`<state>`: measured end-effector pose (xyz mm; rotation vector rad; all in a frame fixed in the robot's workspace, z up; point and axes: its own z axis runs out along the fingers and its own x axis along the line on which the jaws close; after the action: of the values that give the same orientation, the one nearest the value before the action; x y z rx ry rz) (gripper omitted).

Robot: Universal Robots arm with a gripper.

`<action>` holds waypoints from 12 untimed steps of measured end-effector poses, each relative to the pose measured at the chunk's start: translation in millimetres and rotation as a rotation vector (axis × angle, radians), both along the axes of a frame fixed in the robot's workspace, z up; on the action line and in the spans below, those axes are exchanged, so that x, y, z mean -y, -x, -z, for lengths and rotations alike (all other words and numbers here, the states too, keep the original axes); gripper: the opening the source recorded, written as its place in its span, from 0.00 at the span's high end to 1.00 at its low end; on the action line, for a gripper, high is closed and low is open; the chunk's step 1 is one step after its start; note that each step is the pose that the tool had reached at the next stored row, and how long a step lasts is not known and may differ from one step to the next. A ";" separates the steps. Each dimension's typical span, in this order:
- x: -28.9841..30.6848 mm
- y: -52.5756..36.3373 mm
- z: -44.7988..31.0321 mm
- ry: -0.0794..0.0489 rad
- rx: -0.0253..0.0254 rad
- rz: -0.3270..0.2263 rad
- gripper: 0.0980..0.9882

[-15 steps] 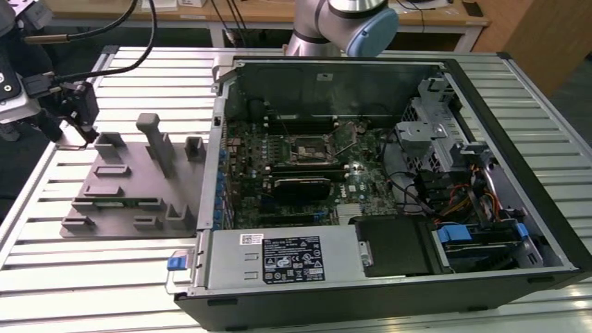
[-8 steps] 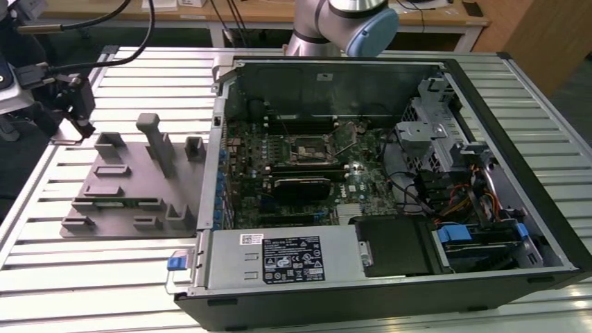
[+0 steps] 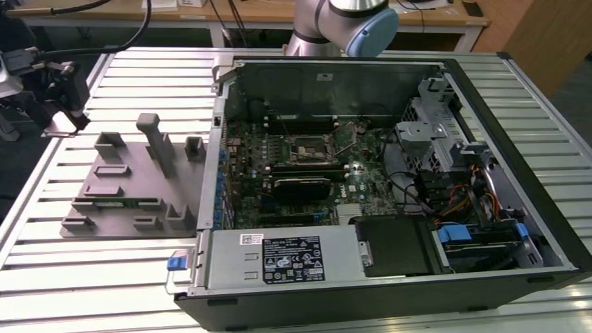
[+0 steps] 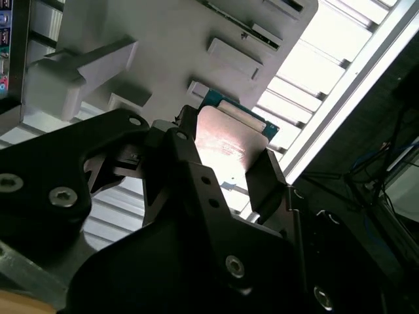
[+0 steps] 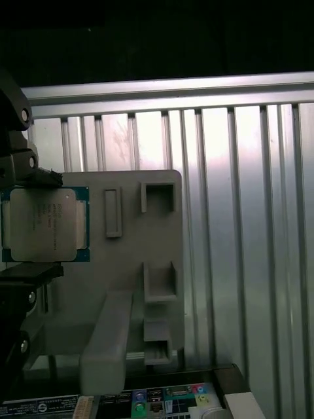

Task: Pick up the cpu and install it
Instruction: 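Pick up the cpu and move it towards the insertion slot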

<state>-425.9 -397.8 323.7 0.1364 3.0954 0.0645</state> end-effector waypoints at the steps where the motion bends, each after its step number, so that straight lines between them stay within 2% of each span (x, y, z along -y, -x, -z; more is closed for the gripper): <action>1: 0.0 0.0 -2.1 0.000 0.0000 0.000 0.50; 12: 0.0 0.0 -26.5 0.000 0.0006 0.000 0.50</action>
<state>-425.9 -397.8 350.2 0.1363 3.0948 0.0645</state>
